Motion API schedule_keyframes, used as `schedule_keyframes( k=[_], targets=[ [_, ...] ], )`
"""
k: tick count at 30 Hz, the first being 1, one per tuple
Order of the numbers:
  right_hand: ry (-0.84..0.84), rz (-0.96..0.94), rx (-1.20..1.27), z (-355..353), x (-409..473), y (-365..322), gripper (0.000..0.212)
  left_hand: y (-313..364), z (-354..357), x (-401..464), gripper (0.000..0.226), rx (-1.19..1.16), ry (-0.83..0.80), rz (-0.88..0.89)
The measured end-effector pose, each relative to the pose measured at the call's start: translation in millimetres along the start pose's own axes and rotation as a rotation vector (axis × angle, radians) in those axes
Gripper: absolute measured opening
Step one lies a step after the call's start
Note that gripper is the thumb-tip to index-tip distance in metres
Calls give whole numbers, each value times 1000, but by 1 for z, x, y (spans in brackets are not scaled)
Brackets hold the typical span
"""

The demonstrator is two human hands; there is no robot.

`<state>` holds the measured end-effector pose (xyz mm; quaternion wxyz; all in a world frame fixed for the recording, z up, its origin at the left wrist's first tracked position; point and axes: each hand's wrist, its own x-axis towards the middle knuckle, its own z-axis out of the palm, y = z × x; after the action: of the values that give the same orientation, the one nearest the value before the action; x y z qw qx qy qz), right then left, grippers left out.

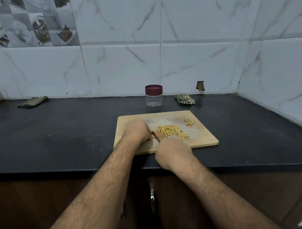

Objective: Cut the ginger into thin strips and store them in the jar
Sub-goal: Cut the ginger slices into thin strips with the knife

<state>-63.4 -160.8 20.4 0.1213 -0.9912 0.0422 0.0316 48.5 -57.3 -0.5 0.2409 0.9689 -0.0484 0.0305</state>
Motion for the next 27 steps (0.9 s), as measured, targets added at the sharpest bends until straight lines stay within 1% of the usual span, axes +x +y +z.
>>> schedule_keyframes(
  k=[6, 10, 14, 18, 25, 27],
  targets=[
    [-20, -12, -12, -2, 4, -2, 34, -2, 2, 1, 12, -17, 8, -2],
    [-45, -10, -36, -5, 5, -5, 36, -2, 3, 2, 15, -26, 12, -9],
    [-86, 29, -77, 2, -3, 1, 34, -2, 2, 0, 14, -17, 24, -6],
    [-61, 61, -39, 4, -11, 9, 35, -4, 3, -1, 13, -28, 41, 4],
    [-5, 27, 34, 0, -5, 2, 33, -2, 2, -5, 10, -71, 51, -34],
    [6, 11, 37, 1, -3, 1, 34, -3, 2, -5, 13, -81, 49, -45]
  ],
)
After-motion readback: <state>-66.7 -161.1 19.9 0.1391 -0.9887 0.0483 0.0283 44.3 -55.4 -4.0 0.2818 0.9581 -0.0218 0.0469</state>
